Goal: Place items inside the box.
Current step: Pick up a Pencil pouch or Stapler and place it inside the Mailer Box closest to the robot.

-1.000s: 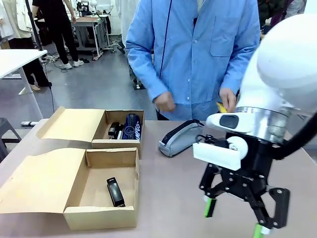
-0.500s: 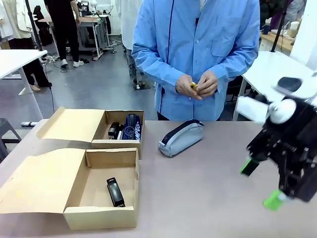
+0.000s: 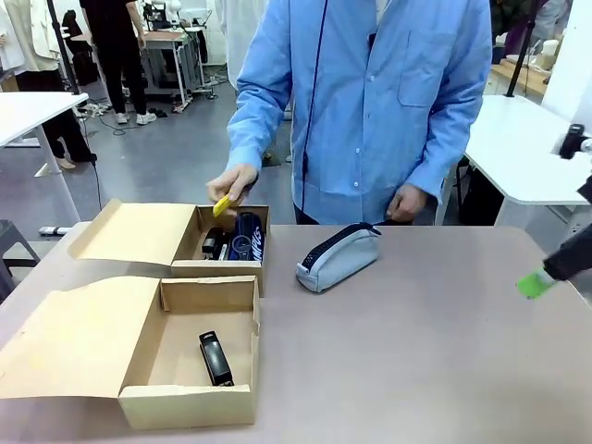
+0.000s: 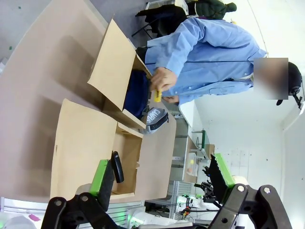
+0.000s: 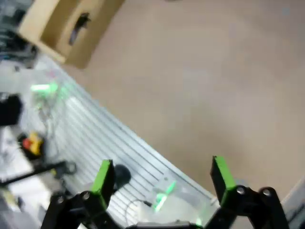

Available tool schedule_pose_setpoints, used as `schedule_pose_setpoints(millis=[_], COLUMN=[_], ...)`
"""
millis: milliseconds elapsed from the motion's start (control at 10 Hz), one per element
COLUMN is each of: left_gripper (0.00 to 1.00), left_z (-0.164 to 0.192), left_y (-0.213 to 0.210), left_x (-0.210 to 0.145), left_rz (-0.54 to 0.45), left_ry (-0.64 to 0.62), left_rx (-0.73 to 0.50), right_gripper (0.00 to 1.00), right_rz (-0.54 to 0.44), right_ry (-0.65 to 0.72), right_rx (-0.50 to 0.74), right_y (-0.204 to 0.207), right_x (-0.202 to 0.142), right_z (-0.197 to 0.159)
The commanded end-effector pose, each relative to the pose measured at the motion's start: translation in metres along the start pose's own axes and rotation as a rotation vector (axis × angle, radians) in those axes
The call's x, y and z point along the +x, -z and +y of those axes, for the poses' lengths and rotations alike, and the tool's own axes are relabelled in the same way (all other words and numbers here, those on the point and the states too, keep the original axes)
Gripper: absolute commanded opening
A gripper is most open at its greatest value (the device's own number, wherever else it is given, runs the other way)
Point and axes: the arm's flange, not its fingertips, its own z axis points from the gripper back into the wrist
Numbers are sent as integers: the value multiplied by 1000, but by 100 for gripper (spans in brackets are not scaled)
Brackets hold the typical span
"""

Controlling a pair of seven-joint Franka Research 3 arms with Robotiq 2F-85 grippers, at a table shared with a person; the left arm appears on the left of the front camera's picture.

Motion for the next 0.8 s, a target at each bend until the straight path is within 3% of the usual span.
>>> schedule_pose_setpoints(millis=[0, 400, 700], left_gripper=[100, 100, 100], left_z=[1, 1, 1], left_y=[-1, -1, -1], left_x=[-2, -2, -2], left_rz=[-4, -4, -4], left_ry=[15, 15, 15], left_rx=[-16, -16, -16], right_gripper=[100, 100, 100], right_rz=[-73, -35, 105], right_ry=[212, 146, -172], right_rx=[-64, -71, -35], right_y=[73, 84, 103], right_x=[-69, -48, 20], right_z=[19, 11, -9])
